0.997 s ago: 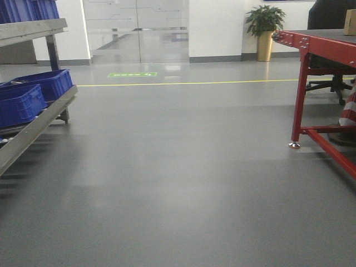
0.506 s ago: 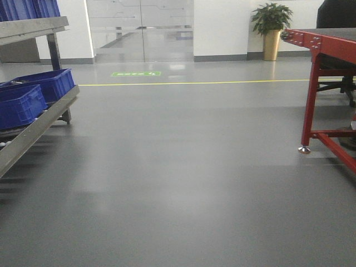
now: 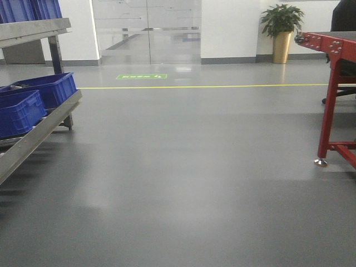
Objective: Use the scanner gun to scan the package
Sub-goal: 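Drive the base forward along the aisle past the blue crates, then turn the base toward the red table and approach it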
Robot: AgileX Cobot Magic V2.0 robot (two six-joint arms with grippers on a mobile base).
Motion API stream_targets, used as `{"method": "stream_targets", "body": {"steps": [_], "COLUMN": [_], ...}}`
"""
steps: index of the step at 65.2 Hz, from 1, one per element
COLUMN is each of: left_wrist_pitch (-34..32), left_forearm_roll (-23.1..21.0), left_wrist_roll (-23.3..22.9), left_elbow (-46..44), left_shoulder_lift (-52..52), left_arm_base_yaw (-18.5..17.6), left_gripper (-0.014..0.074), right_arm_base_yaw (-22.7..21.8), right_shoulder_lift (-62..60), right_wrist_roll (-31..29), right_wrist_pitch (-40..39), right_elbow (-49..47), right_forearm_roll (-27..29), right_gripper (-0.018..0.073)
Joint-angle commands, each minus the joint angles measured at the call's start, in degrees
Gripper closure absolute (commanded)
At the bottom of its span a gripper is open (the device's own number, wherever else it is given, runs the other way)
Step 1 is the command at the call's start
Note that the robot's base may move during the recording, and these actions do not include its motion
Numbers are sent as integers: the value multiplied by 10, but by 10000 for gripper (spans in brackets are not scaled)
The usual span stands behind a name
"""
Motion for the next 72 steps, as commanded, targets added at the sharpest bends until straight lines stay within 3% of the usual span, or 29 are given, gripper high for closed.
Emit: {"method": "stream_targets", "body": {"steps": [1, 72], "left_wrist_pitch": [-7, -7], "left_forearm_roll": [-2, -2], "left_wrist_roll": [-3, -3], "left_elbow": [-1, -1], "left_shoulder_lift": [-2, -2], "left_arm_base_yaw": [-2, -2], "left_gripper": [708, 708], "right_arm_base_yaw": [-3, -3], "right_shoulder_lift": [-2, -2], "right_wrist_roll": [-2, -2], "right_wrist_pitch": [-12, -12], "right_elbow": [0, 0], "right_forearm_roll": [0, 0], "right_gripper": [721, 721]}}
